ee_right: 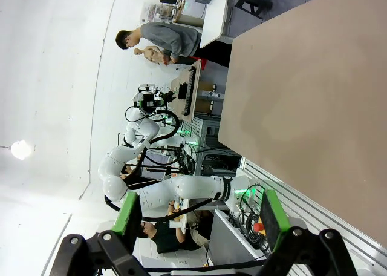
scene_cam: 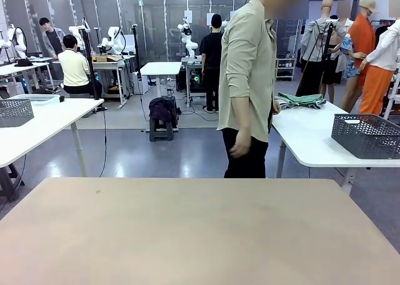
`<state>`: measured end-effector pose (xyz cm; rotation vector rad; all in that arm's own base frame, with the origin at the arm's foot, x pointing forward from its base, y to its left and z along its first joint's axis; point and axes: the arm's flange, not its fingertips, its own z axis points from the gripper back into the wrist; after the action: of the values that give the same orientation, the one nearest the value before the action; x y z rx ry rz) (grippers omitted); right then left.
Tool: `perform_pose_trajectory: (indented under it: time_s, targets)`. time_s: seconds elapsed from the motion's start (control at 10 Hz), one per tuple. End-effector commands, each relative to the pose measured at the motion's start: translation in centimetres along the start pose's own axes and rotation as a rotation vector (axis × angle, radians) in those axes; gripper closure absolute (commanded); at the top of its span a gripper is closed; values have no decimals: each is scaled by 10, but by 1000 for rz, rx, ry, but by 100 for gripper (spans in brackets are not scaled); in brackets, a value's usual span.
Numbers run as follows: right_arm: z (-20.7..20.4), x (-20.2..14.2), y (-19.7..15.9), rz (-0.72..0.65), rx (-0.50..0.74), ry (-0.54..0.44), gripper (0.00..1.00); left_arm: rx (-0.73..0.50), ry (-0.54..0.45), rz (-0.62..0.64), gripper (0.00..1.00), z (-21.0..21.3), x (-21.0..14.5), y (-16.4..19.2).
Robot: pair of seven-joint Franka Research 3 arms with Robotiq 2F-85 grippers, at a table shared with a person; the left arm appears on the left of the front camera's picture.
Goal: Fold the towels and place them in the basket.
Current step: When a person lays out a Towel with hook on the table, fold it in half twice.
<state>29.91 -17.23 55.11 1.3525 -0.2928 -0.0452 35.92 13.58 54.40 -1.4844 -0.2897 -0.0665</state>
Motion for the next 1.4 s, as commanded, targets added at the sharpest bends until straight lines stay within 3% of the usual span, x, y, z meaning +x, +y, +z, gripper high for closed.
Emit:
perform_pose_trajectory:
  time_s: [0.0, 1.3]
  targets:
    - [0, 0, 1, 2, 1, -1, 0, -4, -1, 0, 0, -1, 0, 0]
    - [0, 0, 1, 2, 1, -1, 0, -4, -1, 0, 0, -1, 0, 0]
